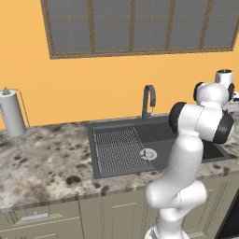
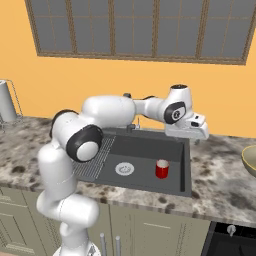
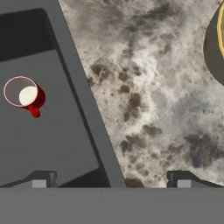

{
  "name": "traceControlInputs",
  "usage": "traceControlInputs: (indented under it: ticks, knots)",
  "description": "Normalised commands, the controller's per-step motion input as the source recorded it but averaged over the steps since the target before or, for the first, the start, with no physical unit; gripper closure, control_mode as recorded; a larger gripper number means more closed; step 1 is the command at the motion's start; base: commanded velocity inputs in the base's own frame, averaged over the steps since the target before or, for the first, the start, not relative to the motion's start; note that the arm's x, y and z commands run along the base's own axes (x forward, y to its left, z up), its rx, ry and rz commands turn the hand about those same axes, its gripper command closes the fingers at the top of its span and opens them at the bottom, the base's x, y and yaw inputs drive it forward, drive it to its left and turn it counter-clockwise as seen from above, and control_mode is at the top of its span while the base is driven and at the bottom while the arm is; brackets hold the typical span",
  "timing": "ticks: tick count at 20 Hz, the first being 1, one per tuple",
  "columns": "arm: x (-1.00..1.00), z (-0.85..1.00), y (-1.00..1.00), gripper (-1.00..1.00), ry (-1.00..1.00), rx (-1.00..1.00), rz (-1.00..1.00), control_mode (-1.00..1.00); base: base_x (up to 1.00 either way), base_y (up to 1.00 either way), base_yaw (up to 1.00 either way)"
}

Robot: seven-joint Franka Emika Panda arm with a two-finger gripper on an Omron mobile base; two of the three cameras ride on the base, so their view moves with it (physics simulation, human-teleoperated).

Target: Pick the mug and place it in the sink. Pick the bowl and place it in the open cabinet and then close the cabinet.

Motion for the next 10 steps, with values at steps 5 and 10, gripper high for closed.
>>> traceControlInputs:
  ticks: [5, 10]
  knots:
    - [0.04, 0.0, -0.31, -1.0, 0.02, 0.0, 0.0, -1.0, 0.0, 0.0, 0.0]
    - [0.02, 0.0, -0.3, -1.0, 0.0, 0.0, 0.0, -1.0, 0.0, 0.0, 0.0]
